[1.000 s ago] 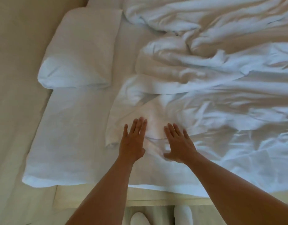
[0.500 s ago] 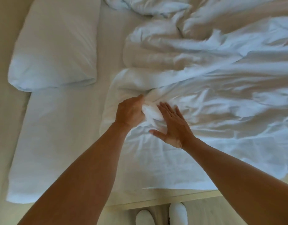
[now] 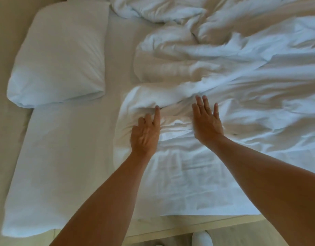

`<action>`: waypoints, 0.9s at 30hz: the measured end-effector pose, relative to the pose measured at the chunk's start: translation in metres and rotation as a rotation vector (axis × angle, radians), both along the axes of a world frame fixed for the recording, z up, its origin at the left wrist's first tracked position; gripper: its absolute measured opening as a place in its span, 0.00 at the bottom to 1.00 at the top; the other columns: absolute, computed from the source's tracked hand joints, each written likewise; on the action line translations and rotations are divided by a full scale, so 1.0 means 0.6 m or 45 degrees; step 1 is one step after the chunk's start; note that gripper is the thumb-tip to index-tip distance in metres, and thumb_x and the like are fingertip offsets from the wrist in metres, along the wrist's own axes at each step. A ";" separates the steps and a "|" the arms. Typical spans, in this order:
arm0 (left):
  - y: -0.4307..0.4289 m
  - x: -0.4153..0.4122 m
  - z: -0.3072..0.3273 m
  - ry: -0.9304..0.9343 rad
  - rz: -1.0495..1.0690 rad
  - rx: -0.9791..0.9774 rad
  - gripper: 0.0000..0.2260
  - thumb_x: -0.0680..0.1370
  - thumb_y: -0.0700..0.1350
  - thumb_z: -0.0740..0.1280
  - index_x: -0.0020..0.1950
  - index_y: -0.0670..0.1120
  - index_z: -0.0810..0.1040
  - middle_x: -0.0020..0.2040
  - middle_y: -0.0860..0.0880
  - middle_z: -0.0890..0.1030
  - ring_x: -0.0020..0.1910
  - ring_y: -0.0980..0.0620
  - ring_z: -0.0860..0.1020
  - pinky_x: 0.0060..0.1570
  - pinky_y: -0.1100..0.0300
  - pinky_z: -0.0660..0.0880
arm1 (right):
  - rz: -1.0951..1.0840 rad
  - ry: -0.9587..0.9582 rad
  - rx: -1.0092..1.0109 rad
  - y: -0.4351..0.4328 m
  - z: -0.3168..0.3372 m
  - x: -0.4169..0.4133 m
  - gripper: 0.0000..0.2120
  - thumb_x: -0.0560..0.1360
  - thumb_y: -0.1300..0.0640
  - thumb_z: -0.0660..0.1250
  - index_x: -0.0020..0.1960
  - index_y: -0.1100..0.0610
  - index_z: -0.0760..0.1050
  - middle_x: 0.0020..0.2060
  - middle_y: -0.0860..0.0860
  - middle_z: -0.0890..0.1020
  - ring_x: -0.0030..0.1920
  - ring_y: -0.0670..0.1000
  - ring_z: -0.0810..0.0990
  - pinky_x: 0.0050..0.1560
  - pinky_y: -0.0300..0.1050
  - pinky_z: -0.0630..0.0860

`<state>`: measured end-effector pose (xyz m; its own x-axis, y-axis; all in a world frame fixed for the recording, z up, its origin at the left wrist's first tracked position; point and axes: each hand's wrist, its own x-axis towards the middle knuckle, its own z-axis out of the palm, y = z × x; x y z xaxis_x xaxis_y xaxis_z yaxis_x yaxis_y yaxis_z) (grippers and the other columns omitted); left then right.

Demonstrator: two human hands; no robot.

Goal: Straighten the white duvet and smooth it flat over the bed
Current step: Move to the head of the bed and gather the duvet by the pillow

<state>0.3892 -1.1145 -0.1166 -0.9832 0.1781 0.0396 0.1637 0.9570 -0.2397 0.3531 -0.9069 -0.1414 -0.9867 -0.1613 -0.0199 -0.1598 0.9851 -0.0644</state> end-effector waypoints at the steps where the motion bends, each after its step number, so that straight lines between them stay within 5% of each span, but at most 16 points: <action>1: -0.004 -0.011 -0.006 0.029 0.017 0.003 0.33 0.72 0.37 0.59 0.78 0.43 0.57 0.54 0.43 0.76 0.43 0.46 0.75 0.33 0.54 0.70 | 0.001 -0.041 0.044 0.006 -0.013 -0.003 0.39 0.73 0.65 0.65 0.78 0.62 0.47 0.78 0.57 0.41 0.77 0.58 0.37 0.74 0.66 0.41; 4: -0.028 -0.037 -0.035 0.139 -0.030 -0.001 0.29 0.76 0.37 0.54 0.79 0.44 0.55 0.74 0.42 0.65 0.66 0.37 0.69 0.58 0.44 0.69 | 0.037 -0.116 0.035 0.003 -0.039 0.003 0.36 0.78 0.69 0.56 0.79 0.60 0.40 0.78 0.57 0.40 0.77 0.62 0.37 0.72 0.71 0.46; 7: -0.048 -0.025 -0.080 0.121 -0.167 0.016 0.26 0.79 0.38 0.54 0.78 0.44 0.57 0.77 0.44 0.61 0.73 0.30 0.59 0.70 0.38 0.59 | 0.041 -0.192 0.075 -0.009 -0.059 0.040 0.34 0.78 0.70 0.52 0.78 0.61 0.39 0.78 0.57 0.40 0.77 0.64 0.38 0.70 0.72 0.46; 17: -0.125 0.181 -0.073 -0.029 -0.401 0.046 0.25 0.77 0.37 0.50 0.73 0.44 0.68 0.71 0.43 0.71 0.67 0.32 0.70 0.66 0.40 0.67 | 0.069 -0.444 0.184 -0.070 -0.013 0.277 0.33 0.81 0.67 0.53 0.78 0.60 0.37 0.78 0.56 0.38 0.77 0.62 0.38 0.74 0.66 0.48; 27: -0.395 0.377 -0.017 -0.072 -0.454 -0.008 0.28 0.74 0.35 0.48 0.73 0.45 0.69 0.71 0.44 0.71 0.68 0.35 0.71 0.65 0.43 0.69 | 0.052 -0.541 0.023 -0.341 0.012 0.488 0.31 0.81 0.67 0.50 0.79 0.61 0.39 0.78 0.56 0.39 0.77 0.62 0.39 0.73 0.68 0.48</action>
